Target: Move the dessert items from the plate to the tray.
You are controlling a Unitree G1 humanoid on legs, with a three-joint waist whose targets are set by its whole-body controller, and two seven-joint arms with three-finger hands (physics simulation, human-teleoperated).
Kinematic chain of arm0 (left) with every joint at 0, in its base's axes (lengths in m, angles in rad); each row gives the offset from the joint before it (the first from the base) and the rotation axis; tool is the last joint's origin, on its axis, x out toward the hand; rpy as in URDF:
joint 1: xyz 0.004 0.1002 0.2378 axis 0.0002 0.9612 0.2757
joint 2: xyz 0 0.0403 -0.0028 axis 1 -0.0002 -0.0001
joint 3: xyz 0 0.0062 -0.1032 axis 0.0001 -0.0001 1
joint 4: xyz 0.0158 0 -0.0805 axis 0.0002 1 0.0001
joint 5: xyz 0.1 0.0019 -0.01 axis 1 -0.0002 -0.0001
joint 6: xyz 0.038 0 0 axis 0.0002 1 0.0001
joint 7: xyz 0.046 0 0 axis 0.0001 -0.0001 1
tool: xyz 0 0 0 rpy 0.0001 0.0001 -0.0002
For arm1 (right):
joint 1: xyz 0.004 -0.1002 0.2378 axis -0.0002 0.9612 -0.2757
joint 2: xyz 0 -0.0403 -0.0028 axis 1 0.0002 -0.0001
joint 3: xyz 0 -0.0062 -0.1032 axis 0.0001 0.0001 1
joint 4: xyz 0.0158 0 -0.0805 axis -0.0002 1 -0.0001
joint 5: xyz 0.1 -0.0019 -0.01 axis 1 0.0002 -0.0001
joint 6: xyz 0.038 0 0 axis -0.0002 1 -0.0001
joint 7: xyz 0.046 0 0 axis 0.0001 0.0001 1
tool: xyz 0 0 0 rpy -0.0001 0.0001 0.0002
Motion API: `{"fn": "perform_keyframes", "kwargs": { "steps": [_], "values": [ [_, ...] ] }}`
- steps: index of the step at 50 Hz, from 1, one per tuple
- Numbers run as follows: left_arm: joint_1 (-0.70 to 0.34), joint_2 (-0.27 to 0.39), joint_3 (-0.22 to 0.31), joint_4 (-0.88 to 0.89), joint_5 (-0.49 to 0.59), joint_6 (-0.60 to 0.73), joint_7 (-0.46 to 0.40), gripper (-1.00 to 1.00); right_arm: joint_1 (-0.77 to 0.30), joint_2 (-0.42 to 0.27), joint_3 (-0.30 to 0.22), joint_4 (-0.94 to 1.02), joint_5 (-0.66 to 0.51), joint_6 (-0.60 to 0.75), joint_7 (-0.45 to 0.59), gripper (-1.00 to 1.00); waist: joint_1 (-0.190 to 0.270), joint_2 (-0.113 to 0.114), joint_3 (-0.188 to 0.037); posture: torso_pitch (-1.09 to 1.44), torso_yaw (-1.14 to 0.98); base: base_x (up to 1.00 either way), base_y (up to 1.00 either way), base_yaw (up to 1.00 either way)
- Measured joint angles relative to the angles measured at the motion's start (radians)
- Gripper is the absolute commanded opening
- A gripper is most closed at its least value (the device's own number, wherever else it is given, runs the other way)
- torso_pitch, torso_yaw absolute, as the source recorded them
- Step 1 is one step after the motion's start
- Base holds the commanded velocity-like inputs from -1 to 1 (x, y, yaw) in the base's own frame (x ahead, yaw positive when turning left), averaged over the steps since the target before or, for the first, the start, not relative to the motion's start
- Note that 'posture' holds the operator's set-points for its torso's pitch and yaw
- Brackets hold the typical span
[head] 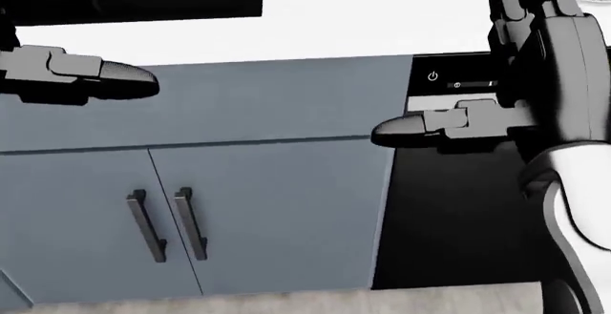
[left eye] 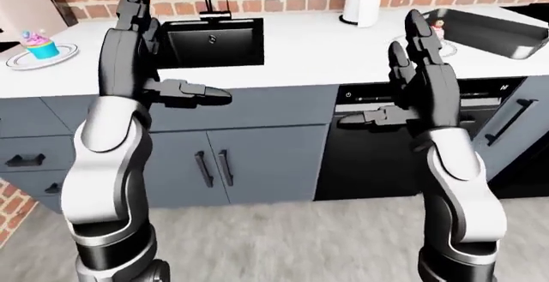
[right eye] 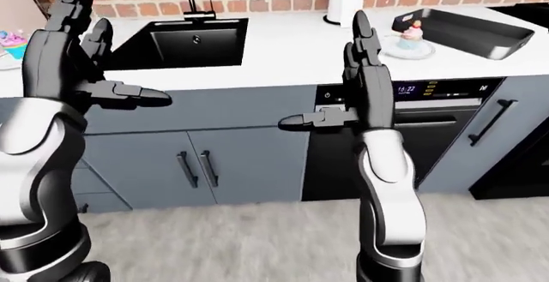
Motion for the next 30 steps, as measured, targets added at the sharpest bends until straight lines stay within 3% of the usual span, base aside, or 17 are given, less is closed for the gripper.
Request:
{"fn": "perform_keyframes", "kwargs": {
  "steps": [3,5,9,13,20,21,22,24,26,30],
  "values": [
    [0.0,0.0,-0.004,-0.017,0.001,-0.02,0.0,1.0,-0.002,-0.001,-0.002,-0.018,0.0,-0.012,-0.001,1.0,-0.014,0.05,0.003,0.0,0.0,0.34,0.51,0.0],
    [-0.002,0.004,-0.004,-0.015,0.0,-0.024,-0.003,1.0,-0.008,-0.001,0.001,-0.019,0.0,-0.013,-0.001,1.0,-0.006,0.103,-0.009,0.0,0.0,0.35,0.52,0.0],
    [0.025,0.013,0.019,-0.005,0.006,0.003,-0.002,1.0,0.015,0.014,0.031,-0.005,0.008,0.003,0.009,1.0,0.021,0.102,0.015,0.0,0.0,0.34,0.51,0.0],
    [0.021,0.025,0.029,-0.045,0.003,0.015,-0.005,1.0,0.01,0.008,0.013,-0.02,0.006,0.013,0.006,1.0,0.022,0.053,0.016,0.0,0.0,0.35,0.51,0.0],
    [0.029,0.027,0.036,-0.073,0.001,0.013,0.004,1.0,0.019,0.01,0.011,-0.055,0.003,-0.019,0.001,1.0,0.032,-0.005,0.009,0.0,0.0,0.35,0.51,0.0],
    [0.034,0.02,0.03,-0.076,-0.001,0.015,0.004,1.0,0.029,0.01,0.007,-0.053,0.003,-0.022,0.001,1.0,0.025,0.011,0.018,0.0,0.0,0.36,0.51,0.0],
    [0.042,0.017,0.02,-0.076,-0.004,0.019,0.002,1.0,0.043,0.014,0.004,-0.044,0.002,-0.022,0.0,1.0,0.021,0.008,0.029,0.0,0.0,0.36,0.52,0.0],
    [0.05,0.014,0.007,-0.074,-0.01,0.028,-0.003,1.0,0.062,0.017,0.0,-0.028,-0.001,-0.012,-0.003,1.0,0.014,-0.01,0.018,0.0,0.0,0.35,0.52,0.0],
    [0.046,0.017,0.008,-0.075,-0.009,0.029,-0.006,1.0,0.059,0.016,0.0,-0.029,-0.002,-0.007,-0.004,1.0,0.01,-0.012,0.002,0.0,0.0,0.35,0.51,0.0],
    [0.033,0.021,0.017,-0.105,-0.001,0.016,-0.009,1.0,0.046,0.012,-0.003,-0.065,-0.001,-0.028,-0.004,1.0,-0.011,0.04,0.003,0.0,0.0,0.35,0.51,0.0]
  ]
}}
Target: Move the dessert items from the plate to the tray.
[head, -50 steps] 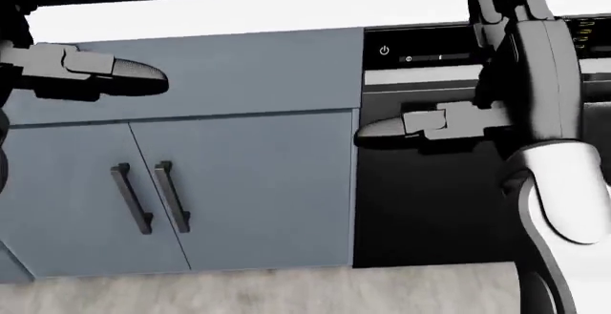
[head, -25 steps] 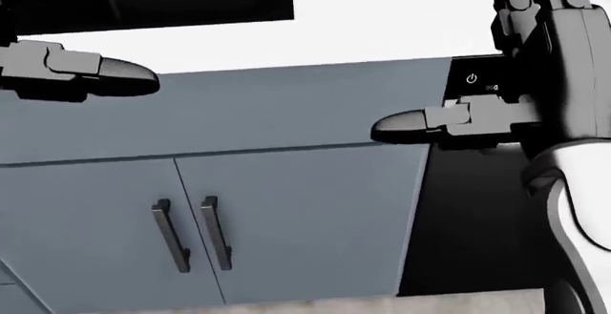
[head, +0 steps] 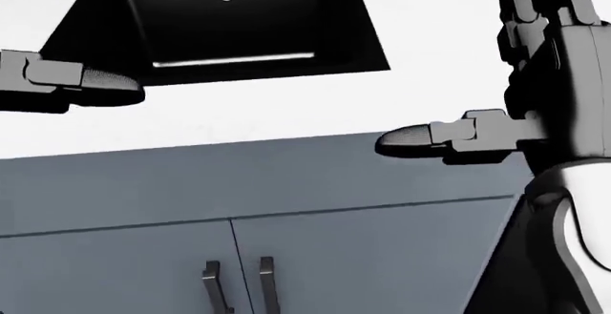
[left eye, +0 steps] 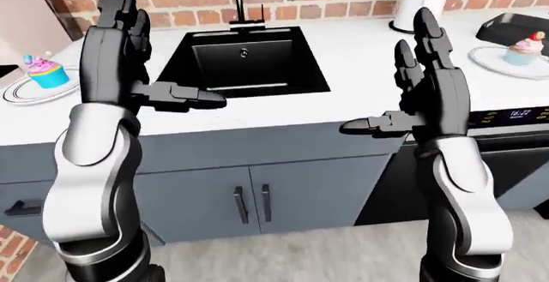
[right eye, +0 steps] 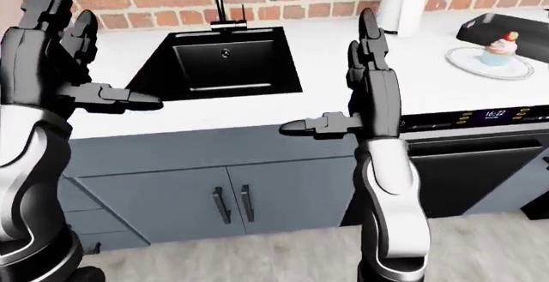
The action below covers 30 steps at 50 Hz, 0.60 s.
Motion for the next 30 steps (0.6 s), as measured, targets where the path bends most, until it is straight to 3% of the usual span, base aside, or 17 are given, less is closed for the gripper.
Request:
{"fn": "perform_keyframes", "kwargs": {
  "steps": [2,6,7,12,19,27,30],
  "values": [
    [-0.006,0.006,0.007,-0.005,0.001,-0.004,-0.001,1.0,-0.007,-0.002,0.003,-0.004,-0.001,-0.005,0.002,1.0,0.007,0.052,-0.01,0.0,0.0,0.27,0.48,0.0],
    [0.009,0.013,0.031,0.013,0.009,0.01,0.009,1.0,0.003,0.009,0.035,0.015,0.001,0.017,0.012,1.0,0.039,0.087,-0.004,0.0,0.0,0.0,0.09,0.0],
    [0.004,0.014,0.03,0.016,0.009,0.016,0.01,1.0,0.001,0.008,0.034,0.018,0.002,0.027,0.015,1.0,0.039,0.082,-0.008,0.0,0.0,0.0,0.0,0.0],
    [-0.015,0.024,0.024,0.002,-0.001,0.024,0.008,1.0,-0.017,-0.001,0.015,-0.011,0.0,0.037,0.01,1.0,0.031,0.005,0.006,0.0,0.0,0.0,0.0,0.01],
    [-0.038,0.034,0.021,0.005,-0.011,0.061,0.007,1.0,-0.033,-0.001,0.009,-0.02,0.005,0.033,0.007,1.0,0.053,-0.001,-0.018,0.0,0.0,0.0,0.0,0.8],
    [-0.044,0.046,0.04,-0.025,-0.005,0.058,0.015,1.0,-0.035,-0.003,0.023,-0.025,0.022,0.049,0.007,1.0,0.055,-0.045,-0.012,0.0,0.0,0.0,0.0,0.56],
    [-0.037,0.031,0.021,-0.019,-0.004,0.062,0.016,1.0,-0.019,-0.006,0.014,-0.021,0.02,0.045,0.005,1.0,0.018,-0.025,-0.001,0.0,0.0,0.0,0.0,0.0]
  ]
}}
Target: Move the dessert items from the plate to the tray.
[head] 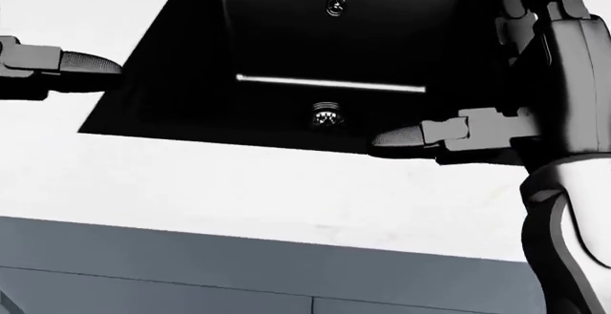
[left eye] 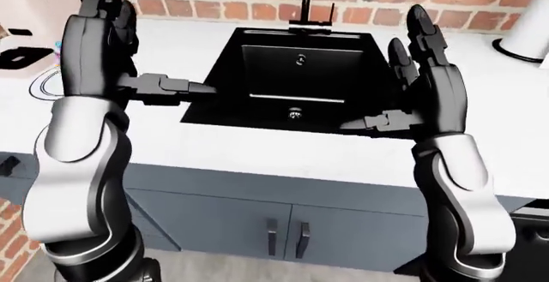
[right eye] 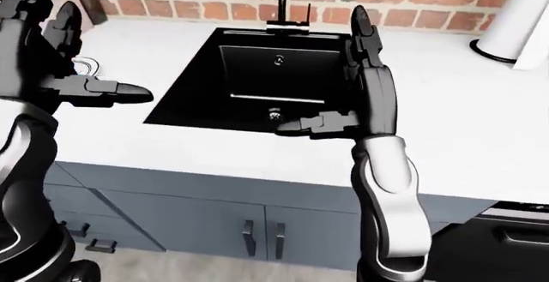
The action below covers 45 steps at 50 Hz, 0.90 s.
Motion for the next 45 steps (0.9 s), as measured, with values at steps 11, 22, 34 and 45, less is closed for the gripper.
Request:
{"fn": "perform_keyframes", "kwargs": {
  "steps": [11,22,34,45],
  "values": [
    [-0.025,0.01,0.001,-0.02,-0.001,0.013,-0.011,1.0,0.004,-0.005,-0.017,-0.023,-0.018,-0.015,-0.001,1.0,0.014,-0.032,-0.019,0.0,0.0,0.0,0.3,0.0],
    [-0.022,0.008,-0.015,0.005,-0.009,0.01,-0.024,1.0,-0.008,-0.011,-0.026,-0.021,-0.017,0.009,-0.012,1.0,0.0,0.044,-0.011,0.0,0.0,0.0,0.48,0.0],
    [0.036,0.011,0.017,0.001,-0.005,-0.049,-0.023,1.0,-0.005,-0.004,-0.014,-0.03,-0.011,0.01,-0.004,1.0,0.014,0.027,-0.003,0.0,0.0,0.0,0.46,0.0],
    [0.049,0.007,0.017,0.003,0.003,-0.04,-0.03,1.0,-0.006,-0.008,0.002,-0.039,-0.007,0.015,-0.012,1.0,0.024,0.03,0.0,0.0,0.0,0.0,0.12,0.0]
  ]
}}
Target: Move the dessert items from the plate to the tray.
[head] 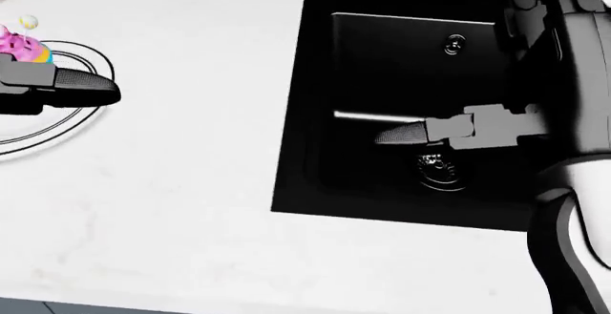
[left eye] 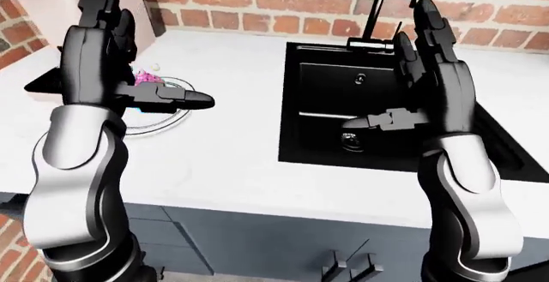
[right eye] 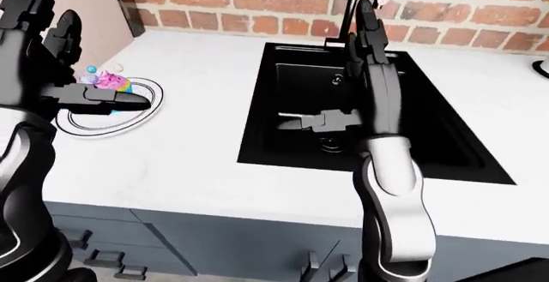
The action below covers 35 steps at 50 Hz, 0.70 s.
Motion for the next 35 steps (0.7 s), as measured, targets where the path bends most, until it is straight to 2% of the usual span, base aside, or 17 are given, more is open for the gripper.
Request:
{"fn": "perform_keyframes", "kwargs": {
  "steps": [4,6,8,9,12,13,15,16,19,20,21,23,24,27,32,35],
  "values": [
    [-0.006,-0.003,-0.006,-0.012,0.008,0.006,-0.001,1.0,0.002,0.004,-0.008,-0.006,0.001,-0.004,0.007,1.0,0.01,-0.044,0.014,0.0,0.0,0.0,0.61,0.0],
    [-0.014,-0.005,-0.015,-0.014,0.008,0.005,-0.005,1.0,0.006,0.0,-0.017,0.001,0.0,0.002,0.004,1.0,0.004,-0.05,0.006,0.0,0.0,0.0,0.26,0.0],
    [-0.021,-0.009,-0.031,-0.01,0.008,0.004,-0.011,1.0,0.012,-0.003,-0.03,0.011,-0.001,0.007,0.001,1.0,0.0,-0.017,0.003,0.0,0.0,0.0,0.0,0.0],
    [-0.027,-0.009,-0.039,-0.011,0.007,0.001,-0.016,1.0,0.016,-0.003,-0.038,0.011,-0.003,0.007,-0.003,1.0,-0.001,-0.014,0.0,0.0,0.0,0.0,0.0,0.0],
    [-0.031,-0.011,-0.044,-0.01,0.009,0.001,-0.024,1.0,0.019,-0.008,-0.042,0.011,-0.004,0.002,-0.007,1.0,0.002,-0.043,0.006,0.0,0.0,0.0,0.0,0.0],
    [-0.036,-0.01,-0.042,-0.004,0.012,0.007,-0.024,1.0,0.015,-0.011,-0.039,0.009,-0.004,0.0,-0.006,1.0,-0.001,-0.046,0.007,0.0,0.0,0.0,0.0,0.0],
    [-0.046,-0.01,-0.039,0.003,0.022,0.017,-0.02,1.0,0.007,-0.013,-0.034,0.0,-0.001,-0.007,-0.002,1.0,-0.011,-0.034,0.005,0.0,0.0,0.0,0.21,0.0],
    [-0.045,-0.011,-0.036,0.004,0.027,0.019,-0.019,1.0,0.004,-0.015,-0.03,-0.009,-0.001,-0.011,0.001,1.0,-0.01,-0.015,0.001,0.0,0.0,0.0,0.6,0.0],
    [-0.043,-0.017,-0.038,-0.001,0.037,0.027,-0.02,1.0,0.018,-0.011,-0.028,-0.016,0.0,-0.016,0.007,1.0,-0.015,-0.015,0.012,0.0,0.0,0.0,1.0,0.0],
    [-0.044,-0.02,-0.045,-0.009,0.037,0.025,-0.022,1.0,0.024,-0.009,-0.037,-0.011,0.001,-0.014,0.006,1.0,-0.02,-0.022,0.008,0.0,0.0,0.0,0.38,0.0],
    [-0.05,-0.021,-0.055,-0.016,0.034,0.022,-0.026,1.0,0.03,-0.011,-0.044,-0.003,-0.002,-0.011,0.003,1.0,-0.025,-0.01,-0.004,0.0,0.0,0.0,0.0,0.0],
    [-0.062,-0.011,-0.048,-0.026,0.035,0.01,-0.032,1.0,0.018,-0.003,-0.044,0.01,-0.002,-0.013,-0.002,1.0,-0.002,0.052,-0.002,0.0,0.0,0.0,0.0,0.0],
    [-0.055,-0.011,-0.043,-0.025,0.038,0.004,-0.032,1.0,0.032,0.006,-0.039,-0.002,0.001,-0.017,-0.003,1.0,0.004,0.045,0.005,0.0,0.0,0.0,0.0,0.0],
    [-0.037,-0.012,-0.023,-0.004,0.057,0.018,-0.028,1.0,0.033,0.005,-0.013,0.0,0.017,-0.013,0.005,1.0,0.0,0.039,0.002,0.0,0.0,0.0,0.0,0.0],
    [-0.04,-0.025,-0.049,-0.01,0.07,0.043,-0.041,1.0,0.028,-0.001,-0.032,-0.019,0.023,-0.022,0.0,1.0,-0.018,0.015,0.001,0.0,0.0,0.0,0.0,0.0],
    [-0.046,-0.027,-0.059,-0.024,0.07,0.056,-0.065,1.0,0.027,-0.004,-0.033,-0.026,0.025,-0.024,-0.003,1.0,-0.015,0.01,-0.002,0.0,0.0,0.0,0.0,0.0]
  ]
}}
